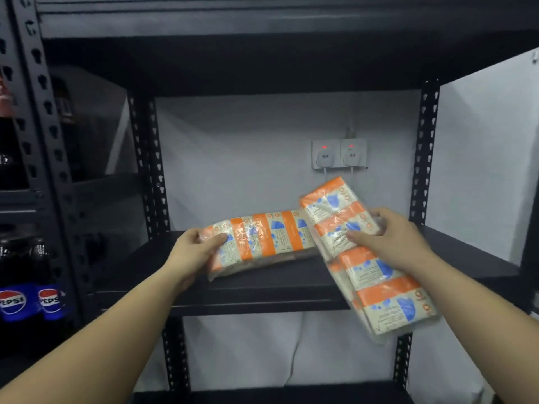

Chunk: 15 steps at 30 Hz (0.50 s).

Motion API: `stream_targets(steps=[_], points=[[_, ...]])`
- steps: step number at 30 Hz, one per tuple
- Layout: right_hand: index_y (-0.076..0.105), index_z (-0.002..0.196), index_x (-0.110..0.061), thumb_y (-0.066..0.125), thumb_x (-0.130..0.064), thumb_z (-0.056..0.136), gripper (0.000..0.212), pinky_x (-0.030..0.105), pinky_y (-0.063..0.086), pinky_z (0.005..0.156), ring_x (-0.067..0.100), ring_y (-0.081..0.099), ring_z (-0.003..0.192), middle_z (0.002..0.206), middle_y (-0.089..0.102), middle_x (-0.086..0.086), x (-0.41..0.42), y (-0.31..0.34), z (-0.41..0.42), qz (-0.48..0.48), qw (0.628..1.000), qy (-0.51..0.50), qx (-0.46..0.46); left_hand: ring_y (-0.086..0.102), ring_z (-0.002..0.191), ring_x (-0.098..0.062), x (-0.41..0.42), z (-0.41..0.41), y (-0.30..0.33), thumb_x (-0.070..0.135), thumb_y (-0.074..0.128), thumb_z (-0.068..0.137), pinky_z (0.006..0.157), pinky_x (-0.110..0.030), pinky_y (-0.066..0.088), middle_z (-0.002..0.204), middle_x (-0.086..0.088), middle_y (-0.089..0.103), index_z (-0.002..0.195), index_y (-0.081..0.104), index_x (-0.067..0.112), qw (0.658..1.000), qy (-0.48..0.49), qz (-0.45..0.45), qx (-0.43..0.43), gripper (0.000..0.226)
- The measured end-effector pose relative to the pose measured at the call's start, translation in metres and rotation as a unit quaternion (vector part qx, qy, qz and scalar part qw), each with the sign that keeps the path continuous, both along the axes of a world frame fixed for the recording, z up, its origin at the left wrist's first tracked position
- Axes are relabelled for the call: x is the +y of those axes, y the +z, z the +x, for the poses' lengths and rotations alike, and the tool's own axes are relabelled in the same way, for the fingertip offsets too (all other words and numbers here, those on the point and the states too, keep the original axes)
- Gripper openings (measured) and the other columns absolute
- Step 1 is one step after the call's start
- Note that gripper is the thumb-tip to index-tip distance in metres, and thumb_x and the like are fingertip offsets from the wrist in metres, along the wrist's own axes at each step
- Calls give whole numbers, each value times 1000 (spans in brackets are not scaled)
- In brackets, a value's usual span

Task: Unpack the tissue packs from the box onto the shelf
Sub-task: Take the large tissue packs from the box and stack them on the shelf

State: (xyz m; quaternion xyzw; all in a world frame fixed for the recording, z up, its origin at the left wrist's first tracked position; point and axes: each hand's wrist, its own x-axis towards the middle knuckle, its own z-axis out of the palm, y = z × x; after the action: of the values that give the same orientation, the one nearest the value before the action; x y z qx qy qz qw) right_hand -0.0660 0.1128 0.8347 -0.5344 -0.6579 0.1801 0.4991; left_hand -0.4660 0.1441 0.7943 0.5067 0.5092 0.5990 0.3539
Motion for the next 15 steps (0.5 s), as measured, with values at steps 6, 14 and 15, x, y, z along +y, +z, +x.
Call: stream_targets(steps=[6,14,15], points=[[63,107,-33,89,-48,75,44,37,62,62,17,78,66,82,79,-12,38,2,13,-45,996,70,11,61,124,-14,22,25,11,48,74,90,104,-26,42,131,7,68,122,76,31,910,153,69,379,36],[64,104,-30,90,-44,75,41,23,56,47,18,78,65,81,79,-9,42,6,4,-65,992,108,14,67,94,-2,26,34,24,68,69,84,79,-25,52,112,15,75,114,74,42,870,70,20,488,40],[64,104,-30,90,-44,75,41,23,56,47,17,78,66,81,79,-9,41,5,3,-66,992,101,17,68,95,-6,26,36,26,62,68,88,78,-27,52,114,13,73,115,74,40,858,93,34,504,35]])
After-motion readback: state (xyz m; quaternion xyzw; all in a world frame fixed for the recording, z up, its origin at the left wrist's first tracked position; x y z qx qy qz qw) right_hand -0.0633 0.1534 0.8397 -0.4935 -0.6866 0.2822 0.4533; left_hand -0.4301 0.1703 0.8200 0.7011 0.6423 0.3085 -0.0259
